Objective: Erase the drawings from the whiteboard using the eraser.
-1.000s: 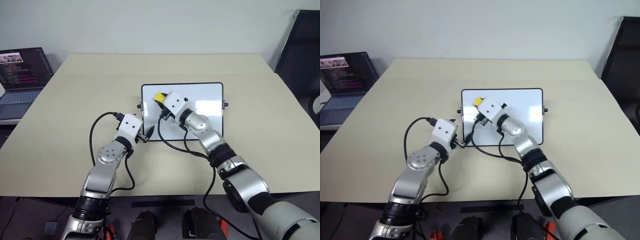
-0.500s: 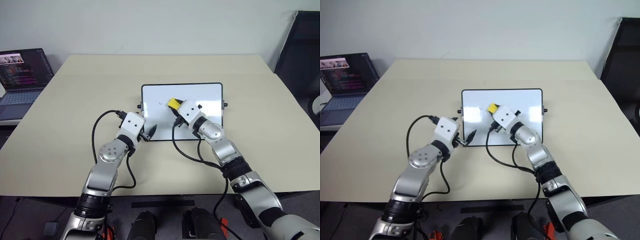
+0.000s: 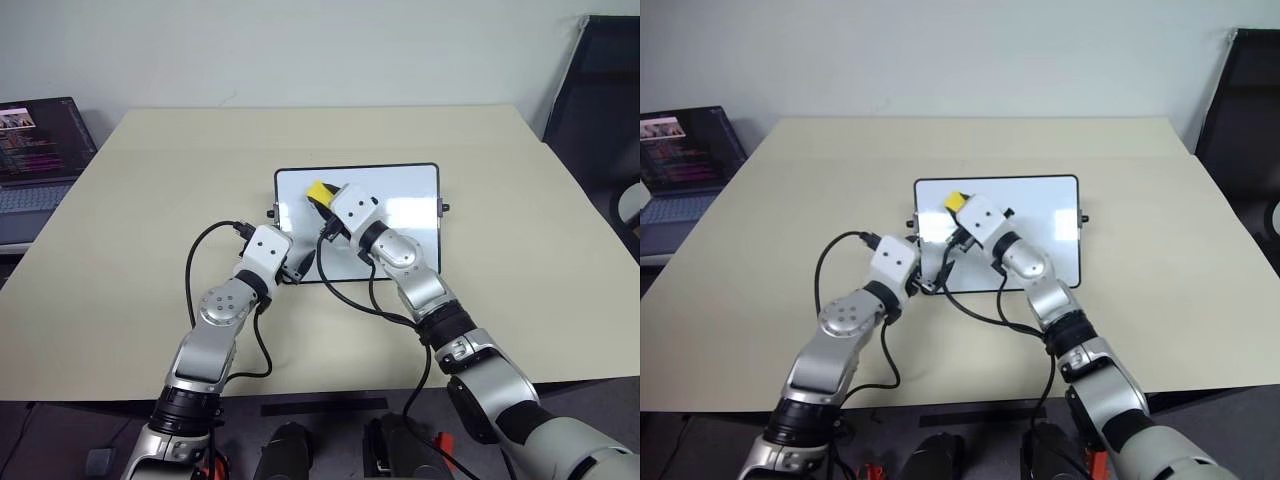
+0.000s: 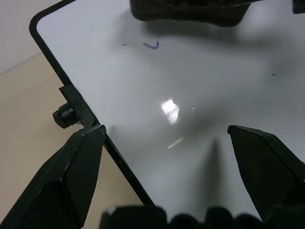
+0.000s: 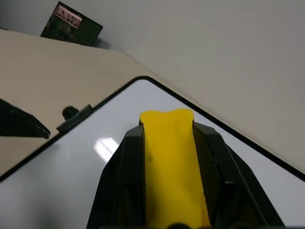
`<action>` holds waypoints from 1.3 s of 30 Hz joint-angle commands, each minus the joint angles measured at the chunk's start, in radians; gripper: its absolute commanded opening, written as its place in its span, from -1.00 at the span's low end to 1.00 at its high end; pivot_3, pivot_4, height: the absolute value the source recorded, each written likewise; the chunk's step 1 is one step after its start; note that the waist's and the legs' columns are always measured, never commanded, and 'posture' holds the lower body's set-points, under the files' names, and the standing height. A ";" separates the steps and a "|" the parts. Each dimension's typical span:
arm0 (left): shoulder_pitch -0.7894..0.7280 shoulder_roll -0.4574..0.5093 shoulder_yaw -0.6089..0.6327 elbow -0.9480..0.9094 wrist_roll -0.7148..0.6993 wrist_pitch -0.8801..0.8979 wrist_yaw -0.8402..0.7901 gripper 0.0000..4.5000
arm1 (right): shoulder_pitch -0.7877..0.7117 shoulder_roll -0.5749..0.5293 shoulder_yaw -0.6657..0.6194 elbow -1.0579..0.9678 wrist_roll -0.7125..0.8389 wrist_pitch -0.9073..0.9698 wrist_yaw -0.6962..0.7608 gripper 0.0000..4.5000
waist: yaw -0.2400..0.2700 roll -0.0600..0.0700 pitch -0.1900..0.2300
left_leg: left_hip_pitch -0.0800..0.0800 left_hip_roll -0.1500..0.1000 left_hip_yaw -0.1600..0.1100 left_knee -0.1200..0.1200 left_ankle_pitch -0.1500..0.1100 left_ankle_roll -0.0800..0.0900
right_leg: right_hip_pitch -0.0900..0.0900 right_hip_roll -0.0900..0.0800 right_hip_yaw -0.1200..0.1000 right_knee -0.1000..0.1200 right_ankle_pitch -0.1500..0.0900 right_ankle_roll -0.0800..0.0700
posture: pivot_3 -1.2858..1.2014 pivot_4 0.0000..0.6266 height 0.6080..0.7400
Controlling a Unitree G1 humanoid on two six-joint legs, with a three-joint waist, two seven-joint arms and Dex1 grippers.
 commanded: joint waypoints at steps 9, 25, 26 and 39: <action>0.019 0.006 0.025 -0.069 0.004 0.008 0.022 1.00 | -0.029 -0.022 0.063 0.081 -0.118 0.055 -0.048 -0.51 | 0.000 0.000 0.000 | 0.001 0.000 0.000 0.001 0.000 0.000 | 0.000 0.000 0.001 0.001 0.000 0.000 | 0.03 -0.52 1.00; -0.013 0.002 0.014 -0.038 -0.001 0.004 0.010 1.00 | 0.171 -0.205 0.053 -0.161 -0.126 0.138 0.021 -0.51 | 0.010 -0.001 0.000 | 0.002 0.000 -0.001 0.002 0.001 0.001 | 0.004 -0.002 -0.002 0.000 0.000 0.001 | 0.03 -0.52 1.00; -0.016 0.002 0.013 -0.035 -0.001 0.003 0.010 1.00 | 0.187 -0.212 0.052 -0.186 -0.123 0.144 0.025 -0.51 | 0.010 -0.001 0.000 | 0.002 0.000 -0.001 0.002 0.001 0.001 | 0.004 -0.002 -0.002 0.000 0.000 0.001 | 0.03 -0.52 1.00; 0.000 -0.005 0.009 -0.064 -0.019 -0.021 -0.017 1.00 | 0.305 -0.172 -0.061 -0.542 0.122 0.252 0.124 -0.51 | 0.006 -0.001 0.000 | -0.002 0.000 -0.001 0.000 0.000 0.000 | 0.002 0.000 -0.002 -0.005 0.000 0.001 | 0.03 -0.52 1.00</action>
